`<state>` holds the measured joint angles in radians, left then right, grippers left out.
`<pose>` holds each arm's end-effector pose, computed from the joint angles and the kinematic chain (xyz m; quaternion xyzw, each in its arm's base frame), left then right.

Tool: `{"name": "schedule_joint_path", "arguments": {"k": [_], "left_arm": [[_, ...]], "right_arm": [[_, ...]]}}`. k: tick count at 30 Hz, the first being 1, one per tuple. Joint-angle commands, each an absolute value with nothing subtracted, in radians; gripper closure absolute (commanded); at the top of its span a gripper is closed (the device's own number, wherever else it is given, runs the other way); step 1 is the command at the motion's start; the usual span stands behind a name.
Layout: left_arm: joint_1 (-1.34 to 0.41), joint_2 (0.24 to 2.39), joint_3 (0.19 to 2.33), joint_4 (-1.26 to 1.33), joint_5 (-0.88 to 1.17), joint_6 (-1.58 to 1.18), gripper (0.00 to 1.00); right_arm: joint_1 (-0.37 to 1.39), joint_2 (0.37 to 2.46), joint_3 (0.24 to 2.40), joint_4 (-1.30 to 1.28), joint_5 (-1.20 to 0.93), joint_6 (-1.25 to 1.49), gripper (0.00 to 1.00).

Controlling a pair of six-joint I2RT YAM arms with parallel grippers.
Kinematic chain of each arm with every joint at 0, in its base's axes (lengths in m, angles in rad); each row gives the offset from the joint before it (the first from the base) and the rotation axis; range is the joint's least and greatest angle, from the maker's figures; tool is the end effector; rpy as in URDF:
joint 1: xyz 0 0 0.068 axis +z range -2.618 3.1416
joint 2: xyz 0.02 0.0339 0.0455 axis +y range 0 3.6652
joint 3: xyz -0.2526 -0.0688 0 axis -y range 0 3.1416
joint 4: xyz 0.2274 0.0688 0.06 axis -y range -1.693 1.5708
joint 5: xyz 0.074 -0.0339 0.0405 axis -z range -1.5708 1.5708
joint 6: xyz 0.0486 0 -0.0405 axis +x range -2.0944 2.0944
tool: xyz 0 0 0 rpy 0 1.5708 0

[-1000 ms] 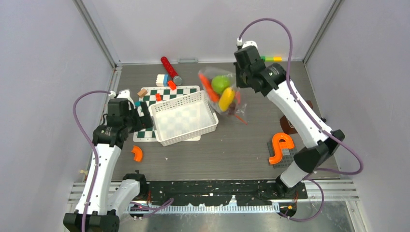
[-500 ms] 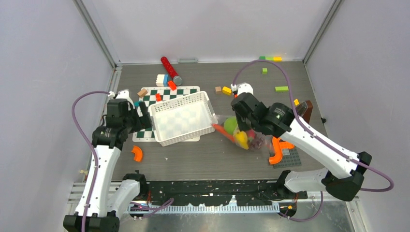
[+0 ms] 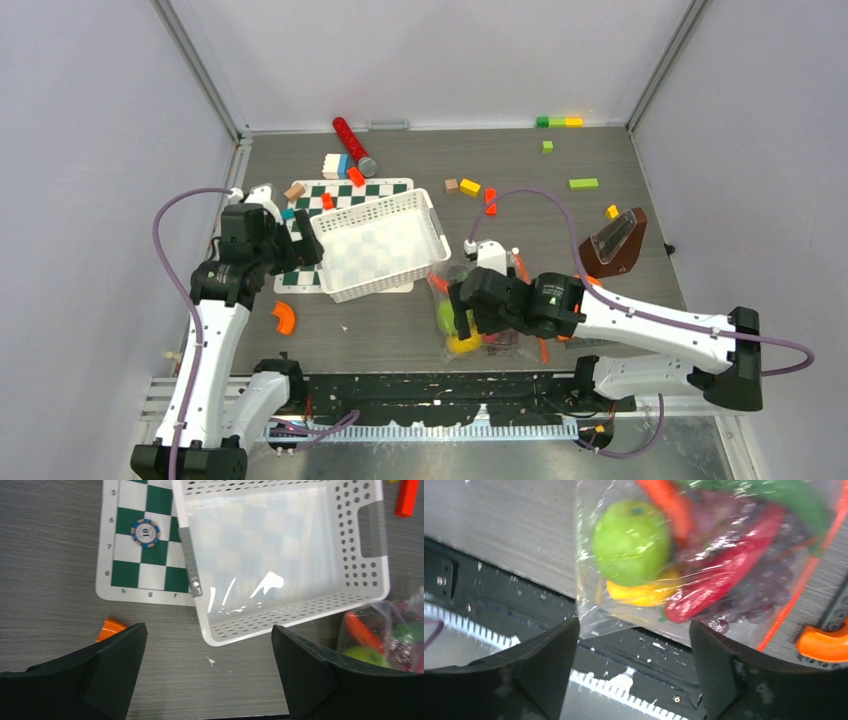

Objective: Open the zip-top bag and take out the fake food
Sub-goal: Place the zipper food storage bag at the center of the board, then pick up the zipper food storage bag at the center of the board.

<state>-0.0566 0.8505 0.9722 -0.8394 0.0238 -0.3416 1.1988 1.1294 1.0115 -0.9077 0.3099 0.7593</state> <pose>0.1638 -0.0104 0.3099 -0.1244 0.9018 -0.0924 0.4034 0.0892 0.1878 0.2719 -0.1669 0.9377 0.1379 0.2717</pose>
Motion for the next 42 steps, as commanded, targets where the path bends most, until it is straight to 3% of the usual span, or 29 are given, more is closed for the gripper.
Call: {"name": "schedule_joint_path", "arguments": {"k": [1, 5, 11, 21, 26, 42], "left_arm": [[-0.051, 0.863, 1.035, -0.767, 0.224, -0.356, 0.0], [-0.09, 0.878, 1.075, -0.717, 0.314, -0.388, 0.0], [-0.282, 0.91, 1.111, -0.705, 0.207, -0.393, 0.0], [-0.345, 0.854, 1.074, -0.739, 0.192, -0.385, 0.0], [-0.345, 0.838, 1.056, -0.748, 0.193, -0.383, 0.0], [-0.345, 0.834, 1.035, -0.734, 0.217, -0.363, 0.01]], "right_arm": [[1.2, 1.04, 1.079, -1.016, 0.612, 0.937, 0.05], [1.127, 0.967, 1.079, -1.092, 0.672, 1.022, 0.01], [0.7, 0.872, 0.937, -0.966, 0.436, 0.941, 0.01], [0.244, 1.16, 0.839, -0.46, -0.063, 0.726, 0.05], [0.172, 1.311, 0.817, -0.294, -0.22, 0.709, 0.19], [0.141, 1.508, 0.76, -0.184, -0.405, 0.633, 0.25]]}}
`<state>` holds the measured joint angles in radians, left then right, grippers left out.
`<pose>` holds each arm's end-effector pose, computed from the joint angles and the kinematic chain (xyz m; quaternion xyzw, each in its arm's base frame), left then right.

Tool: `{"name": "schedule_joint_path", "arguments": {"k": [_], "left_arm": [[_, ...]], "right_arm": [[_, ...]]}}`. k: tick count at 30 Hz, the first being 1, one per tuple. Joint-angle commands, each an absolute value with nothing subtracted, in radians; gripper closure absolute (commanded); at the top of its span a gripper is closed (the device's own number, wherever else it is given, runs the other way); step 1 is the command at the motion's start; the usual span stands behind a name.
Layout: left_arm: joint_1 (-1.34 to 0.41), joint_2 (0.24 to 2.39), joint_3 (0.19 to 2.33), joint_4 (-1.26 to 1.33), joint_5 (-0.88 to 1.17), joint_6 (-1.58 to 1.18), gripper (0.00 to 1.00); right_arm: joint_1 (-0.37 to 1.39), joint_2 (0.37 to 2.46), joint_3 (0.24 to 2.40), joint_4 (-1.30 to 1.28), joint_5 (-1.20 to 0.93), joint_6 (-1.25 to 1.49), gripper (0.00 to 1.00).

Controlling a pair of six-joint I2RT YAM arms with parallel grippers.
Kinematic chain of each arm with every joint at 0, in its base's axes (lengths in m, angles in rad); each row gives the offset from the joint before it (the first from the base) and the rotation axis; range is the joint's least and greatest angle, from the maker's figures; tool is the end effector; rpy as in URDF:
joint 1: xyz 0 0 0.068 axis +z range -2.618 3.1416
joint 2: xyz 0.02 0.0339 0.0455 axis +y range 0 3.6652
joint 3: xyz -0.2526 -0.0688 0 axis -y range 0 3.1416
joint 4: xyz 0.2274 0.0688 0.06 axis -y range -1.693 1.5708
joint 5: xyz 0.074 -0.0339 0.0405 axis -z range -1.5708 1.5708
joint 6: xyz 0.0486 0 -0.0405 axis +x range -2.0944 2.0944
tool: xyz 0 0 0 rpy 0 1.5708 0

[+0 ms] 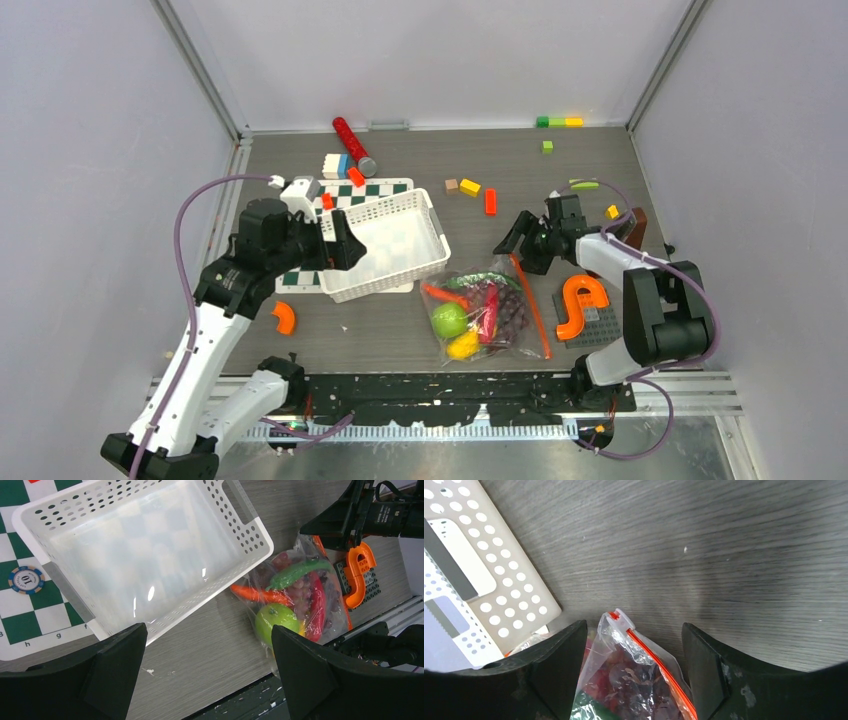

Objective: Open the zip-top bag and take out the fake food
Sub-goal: Pick up the zipper food storage bag at the center of the board.

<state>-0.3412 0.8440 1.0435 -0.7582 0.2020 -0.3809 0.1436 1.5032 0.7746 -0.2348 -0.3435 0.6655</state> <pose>0.1534 -0.0648 0.3417 0.0316 0.8710 -0.2529 0.4200 0.2757 0.0564 0.1605 0.1932 0.9216 0.2659 0.2067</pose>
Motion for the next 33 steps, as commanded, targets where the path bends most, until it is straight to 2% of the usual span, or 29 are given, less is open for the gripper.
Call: {"name": "schedule_joint_path", "arguments": {"k": [1, 5, 10, 13, 18, 20, 27, 33], "left_arm": [[-0.345, 0.836, 1.035, -0.731, 0.218, -0.365, 0.01], [-0.345, 0.84, 1.036, -0.733, 0.22, -0.364, 0.01], [-0.345, 0.838, 1.036, -0.737, 0.218, -0.359, 0.01], [-0.345, 0.844, 1.037, -0.736, 0.222, -0.359, 0.01], [-0.345, 0.863, 1.06, -0.736, 0.231, -0.359, 0.0], [-0.345, 0.869, 1.077, -0.729, 0.233, -0.351, 0.0], [-0.344, 0.882, 1.149, -0.705, 0.227, -0.356, 0.0], [-0.344, 0.852, 1.142, -0.595, 0.321, -0.391, 0.0]], "right_arm": [[0.14, 1.509, 0.758, -0.186, -0.405, 0.629, 0.27], [0.141, 1.498, 0.737, -0.196, -0.409, 0.625, 0.4], [0.14, 1.448, 0.704, -0.196, -0.411, 0.627, 0.5], [0.141, 1.423, 0.69, -0.2, -0.419, 0.625, 0.63], [0.141, 1.353, 0.686, -0.228, -0.42, 0.607, 0.91], [0.141, 1.316, 0.695, -0.247, -0.416, 0.602, 0.98], [0.146, 1.139, 0.786, -0.393, -0.401, 0.552, 1.0], [0.18, 1.027, 0.923, -0.554, -0.411, 0.505, 1.0]]}}
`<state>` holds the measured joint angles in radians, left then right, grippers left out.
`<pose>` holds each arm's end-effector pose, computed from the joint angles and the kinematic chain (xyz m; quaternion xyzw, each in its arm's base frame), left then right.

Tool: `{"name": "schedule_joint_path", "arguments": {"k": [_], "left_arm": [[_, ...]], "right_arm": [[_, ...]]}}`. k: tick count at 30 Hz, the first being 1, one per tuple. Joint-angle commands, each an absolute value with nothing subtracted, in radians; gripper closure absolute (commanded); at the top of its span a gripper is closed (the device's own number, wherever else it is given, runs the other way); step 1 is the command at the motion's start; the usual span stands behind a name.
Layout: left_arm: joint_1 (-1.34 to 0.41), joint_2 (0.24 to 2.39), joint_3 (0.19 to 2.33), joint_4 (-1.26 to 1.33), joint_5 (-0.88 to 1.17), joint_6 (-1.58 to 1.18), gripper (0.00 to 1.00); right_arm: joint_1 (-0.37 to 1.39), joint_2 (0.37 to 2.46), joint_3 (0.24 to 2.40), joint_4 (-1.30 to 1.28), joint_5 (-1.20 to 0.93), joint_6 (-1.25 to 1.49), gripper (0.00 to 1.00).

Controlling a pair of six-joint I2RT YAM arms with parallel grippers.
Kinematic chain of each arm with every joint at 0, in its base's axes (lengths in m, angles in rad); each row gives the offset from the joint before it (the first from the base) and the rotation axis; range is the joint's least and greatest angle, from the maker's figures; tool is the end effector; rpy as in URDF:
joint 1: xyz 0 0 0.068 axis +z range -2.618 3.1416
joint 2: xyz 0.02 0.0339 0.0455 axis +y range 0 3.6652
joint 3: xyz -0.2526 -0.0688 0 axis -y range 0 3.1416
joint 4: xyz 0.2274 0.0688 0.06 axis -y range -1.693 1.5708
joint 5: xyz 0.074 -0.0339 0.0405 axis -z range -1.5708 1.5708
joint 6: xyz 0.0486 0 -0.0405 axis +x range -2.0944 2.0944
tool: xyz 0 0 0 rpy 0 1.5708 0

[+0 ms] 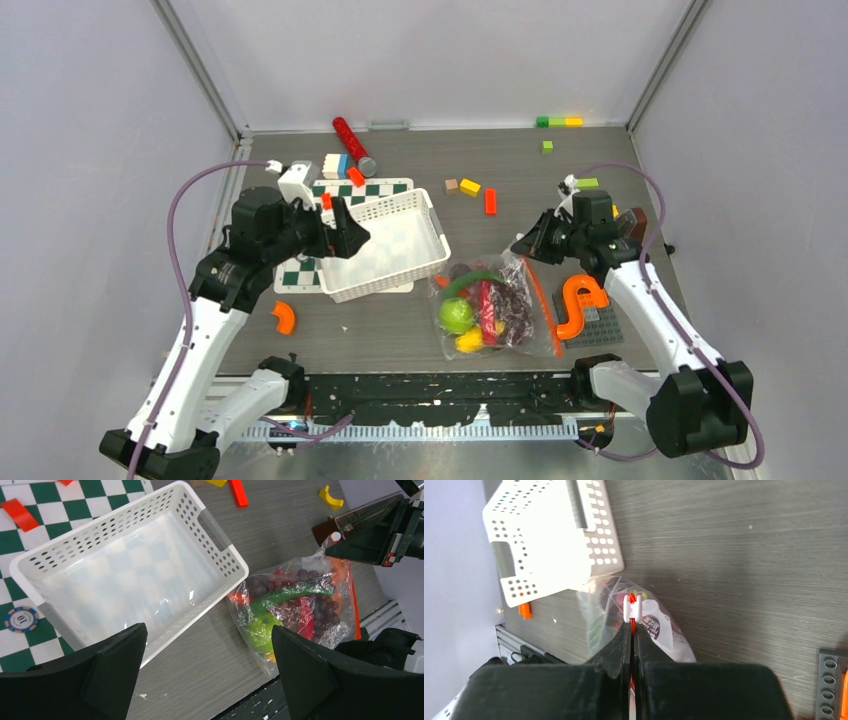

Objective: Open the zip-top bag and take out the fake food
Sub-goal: Pick up the zipper food storage bag at the center of the board.

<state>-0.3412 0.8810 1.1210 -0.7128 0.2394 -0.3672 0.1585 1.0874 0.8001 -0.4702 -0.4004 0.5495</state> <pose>0.1599 -0.0690 0.3655 0.0513 0.8477 -0.2752 0.4506 0.2182 0.0541 0.2487 0.0977 0.8982 0.3057 0.3003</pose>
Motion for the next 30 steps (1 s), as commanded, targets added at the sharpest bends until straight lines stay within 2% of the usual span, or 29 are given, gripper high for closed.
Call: {"name": "schedule_joint_path", "arguments": {"k": [1, 7, 16, 22, 30], "left_arm": [[-0.344, 0.845, 1.134, -0.572, 0.336, -0.404, 0.0], [-0.343, 0.832, 1.129, -0.524, 0.368, -0.435, 0.0], [-0.344, 0.829, 1.182, -0.547, 0.396, -0.362, 0.0], [-0.344, 0.806, 1.153, -0.383, 0.597, -0.347, 0.02], [-0.345, 0.862, 1.117, -0.18, 0.88, -0.381, 0.07]], "right_arm": [[0.195, 1.021, 0.94, -0.588, -0.403, 0.505, 1.0], [0.319, 0.98, 1.081, -0.684, -0.31, 0.494, 1.0], [0.518, 1.057, 1.227, -0.837, -0.293, 0.4, 1.0], [0.636, 1.105, 1.285, -0.892, -0.267, 0.326, 1.0], [0.68, 1.066, 1.314, -0.888, -0.329, 0.235, 1.0]]}}
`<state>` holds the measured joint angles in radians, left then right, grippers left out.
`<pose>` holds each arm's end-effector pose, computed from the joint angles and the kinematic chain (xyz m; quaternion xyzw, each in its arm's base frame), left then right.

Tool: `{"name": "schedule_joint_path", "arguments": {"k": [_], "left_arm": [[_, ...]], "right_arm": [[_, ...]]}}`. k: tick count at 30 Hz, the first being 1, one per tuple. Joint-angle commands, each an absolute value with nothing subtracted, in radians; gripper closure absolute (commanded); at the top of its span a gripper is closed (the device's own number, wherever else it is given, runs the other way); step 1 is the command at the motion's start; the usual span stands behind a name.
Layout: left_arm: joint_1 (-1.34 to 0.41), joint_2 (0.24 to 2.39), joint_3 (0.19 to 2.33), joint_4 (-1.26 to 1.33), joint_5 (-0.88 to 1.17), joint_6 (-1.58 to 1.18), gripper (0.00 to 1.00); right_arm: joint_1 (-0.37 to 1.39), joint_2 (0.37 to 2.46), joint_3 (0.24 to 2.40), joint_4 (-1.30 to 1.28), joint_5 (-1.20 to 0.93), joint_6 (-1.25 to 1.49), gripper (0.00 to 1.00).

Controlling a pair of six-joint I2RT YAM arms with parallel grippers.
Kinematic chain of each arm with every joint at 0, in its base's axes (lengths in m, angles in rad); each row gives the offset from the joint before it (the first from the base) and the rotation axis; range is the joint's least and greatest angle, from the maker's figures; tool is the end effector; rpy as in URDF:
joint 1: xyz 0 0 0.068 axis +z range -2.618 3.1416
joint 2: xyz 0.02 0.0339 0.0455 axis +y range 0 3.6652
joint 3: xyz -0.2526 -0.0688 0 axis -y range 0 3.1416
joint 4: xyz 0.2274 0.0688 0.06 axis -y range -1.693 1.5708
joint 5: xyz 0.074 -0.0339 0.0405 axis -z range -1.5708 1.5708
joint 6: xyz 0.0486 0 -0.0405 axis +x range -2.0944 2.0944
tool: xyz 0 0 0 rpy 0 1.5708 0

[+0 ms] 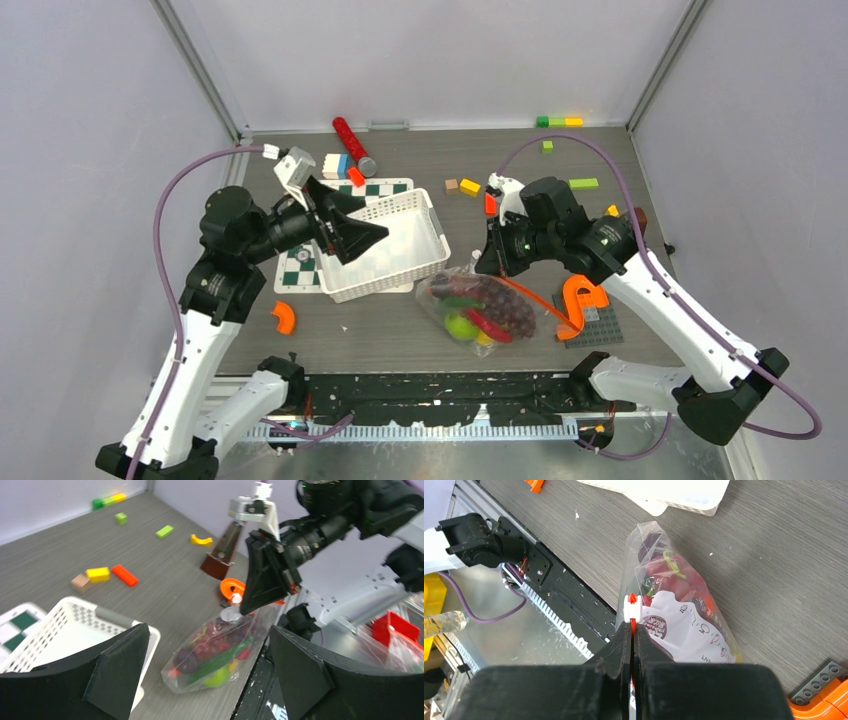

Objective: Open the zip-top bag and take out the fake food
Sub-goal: Pick up the zipper food storage bag at the center of the board.

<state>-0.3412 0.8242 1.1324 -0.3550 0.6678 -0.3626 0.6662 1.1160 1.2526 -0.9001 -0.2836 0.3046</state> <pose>0.1397 -0.0816 0.4198 0.2189 0.6859 -0.4474 0.5305 0.1593 0.1425 0.3474 -0.2183 0.8856 0.2964 0.2833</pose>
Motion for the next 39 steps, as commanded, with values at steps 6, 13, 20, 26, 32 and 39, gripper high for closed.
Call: {"name": "schedule_joint_path", "arguments": {"k": [6, 13, 20, 26, 32, 39], "left_arm": [[-0.364, 0.902, 1.03, 0.064, 0.997, -0.506, 0.16], [-0.432, 0.903, 0.969, 0.147, 0.953, -0.532, 0.16], [-0.545, 0.925, 0.945, 0.157, 0.849, -0.519, 0.17], [-0.623, 0.936, 0.904, 0.157, 0.732, -0.489, 0.19], [-0.693, 0.984, 0.914, 0.164, 0.674, -0.465, 0.2], [-0.739, 1.022, 0.929, 0.164, 0.651, -0.454, 0.23]], "right_arm": [[0.685, 1.032, 1.319, -0.817, -0.438, 0.219, 1.0], [0.686, 0.99, 1.308, -0.689, -0.496, 0.259, 1.0], [0.687, 1.0, 1.304, -0.585, -0.537, 0.315, 1.0], [0.689, 0.995, 1.281, -0.477, -0.555, 0.384, 1.0], [0.693, 1.005, 1.267, -0.416, -0.606, 0.442, 1.0], [0.695, 0.999, 1.26, -0.407, -0.616, 0.455, 1.0]]}}
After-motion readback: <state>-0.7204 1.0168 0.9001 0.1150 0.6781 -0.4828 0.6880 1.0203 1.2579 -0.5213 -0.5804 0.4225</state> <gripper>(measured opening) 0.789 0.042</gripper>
